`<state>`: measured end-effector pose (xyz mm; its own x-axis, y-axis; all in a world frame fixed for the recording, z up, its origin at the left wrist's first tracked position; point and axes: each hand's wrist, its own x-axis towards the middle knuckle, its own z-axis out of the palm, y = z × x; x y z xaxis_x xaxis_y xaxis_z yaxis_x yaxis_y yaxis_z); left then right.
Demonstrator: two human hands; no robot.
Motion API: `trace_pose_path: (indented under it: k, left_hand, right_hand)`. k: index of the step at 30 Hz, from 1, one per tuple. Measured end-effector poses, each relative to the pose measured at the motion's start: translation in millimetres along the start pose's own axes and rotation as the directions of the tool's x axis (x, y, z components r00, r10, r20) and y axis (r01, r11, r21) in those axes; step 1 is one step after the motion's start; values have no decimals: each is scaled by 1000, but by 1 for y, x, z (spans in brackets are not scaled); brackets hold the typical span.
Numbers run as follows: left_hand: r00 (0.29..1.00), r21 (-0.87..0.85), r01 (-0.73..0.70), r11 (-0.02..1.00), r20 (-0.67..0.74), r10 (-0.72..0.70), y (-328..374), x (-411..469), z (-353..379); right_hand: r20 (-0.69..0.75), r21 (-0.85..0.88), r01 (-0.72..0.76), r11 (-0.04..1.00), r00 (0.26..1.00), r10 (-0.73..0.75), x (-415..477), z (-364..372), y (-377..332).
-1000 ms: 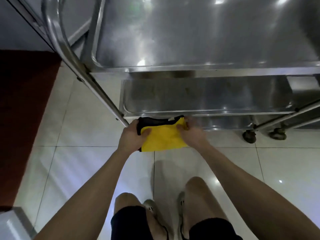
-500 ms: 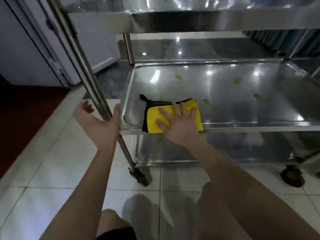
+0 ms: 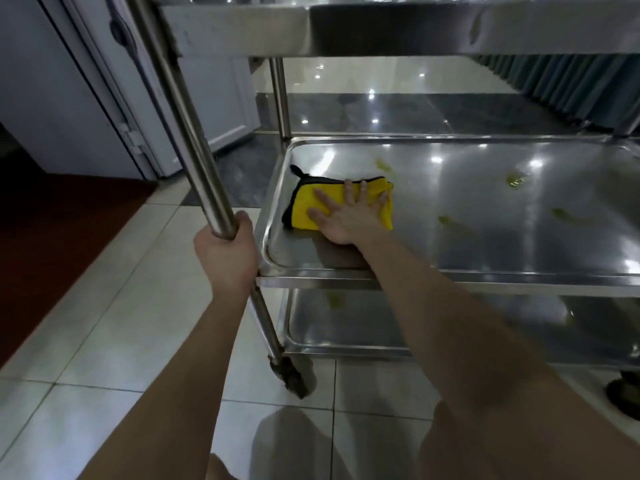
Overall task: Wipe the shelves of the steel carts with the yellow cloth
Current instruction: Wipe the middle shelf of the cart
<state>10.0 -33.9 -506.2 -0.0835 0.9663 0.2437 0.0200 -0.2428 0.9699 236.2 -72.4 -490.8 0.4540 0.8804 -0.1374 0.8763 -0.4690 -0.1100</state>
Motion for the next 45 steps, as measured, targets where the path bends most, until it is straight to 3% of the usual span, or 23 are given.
trace_pose_path:
  k: [6, 10, 17, 20, 24, 31, 35, 40, 45]
  left_hand:
    - [1000, 39, 19, 999, -13, -18, 10, -4, -1]
    - [999, 54, 53, 997, 11, -54, 12, -2, -4]
    - [998, 65, 54, 996, 19, -56, 16, 0, -5]
    - [998, 44, 61, 997, 24, -62, 12, 2, -4]
    - [998, 17, 48, 999, 28, -48, 5, 3, -4]
    - [999, -23, 35, 999, 4, -35, -3, 7, -1]
    - [998, -18, 55, 998, 23, -55, 2, 9, -2]
    - [994, 45, 71, 996, 79, -74, 7, 8, -8]
    - [994, 49, 74, 996, 82, -78, 12, 6, -8]
  right_hand:
    - [-15, -7, 101, 995, 995, -101, -53, 25, -38]
    - [10, 19, 124, 992, 992, -125, -78, 20, -7]
    - [6, 70, -200, 977, 980, 200, -100, 2, 169]
    - [26, 70, -278, 958, 960, 277, -90, -3, 191]
    - [-2, 83, -293, 952, 956, 294, -60, -2, 143]
    - [5, 37, 3, 999, 1000, -3, -13, 9, -31]
    - [-16, 19, 102, 995, 995, -102, -48, 25, -60]
    - [53, 42, 130, 991, 990, -132, -79, 17, -13]
    - [9, 59, -53, 997, 999, 53, -101, 10, 113]
